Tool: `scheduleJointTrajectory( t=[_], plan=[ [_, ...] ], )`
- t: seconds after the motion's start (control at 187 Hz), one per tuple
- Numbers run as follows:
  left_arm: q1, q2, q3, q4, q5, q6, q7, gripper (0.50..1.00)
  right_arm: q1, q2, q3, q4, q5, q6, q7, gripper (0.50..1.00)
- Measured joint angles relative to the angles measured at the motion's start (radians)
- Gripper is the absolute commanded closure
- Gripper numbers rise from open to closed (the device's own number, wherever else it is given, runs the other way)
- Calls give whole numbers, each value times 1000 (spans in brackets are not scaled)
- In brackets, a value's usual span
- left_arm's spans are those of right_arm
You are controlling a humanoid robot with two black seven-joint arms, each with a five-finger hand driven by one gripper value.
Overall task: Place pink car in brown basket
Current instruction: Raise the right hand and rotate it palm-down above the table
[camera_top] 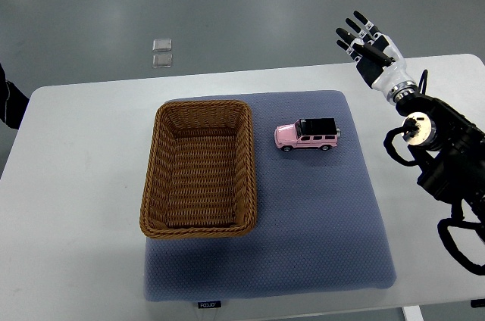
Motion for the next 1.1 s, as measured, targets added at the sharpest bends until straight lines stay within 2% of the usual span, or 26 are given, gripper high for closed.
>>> scheduleJointTrajectory(
  t=[1.102],
  plan=[
    [0,0,3,2,-1,0,0,500,-3,-5,5,0,2,0,0,589]
  ],
)
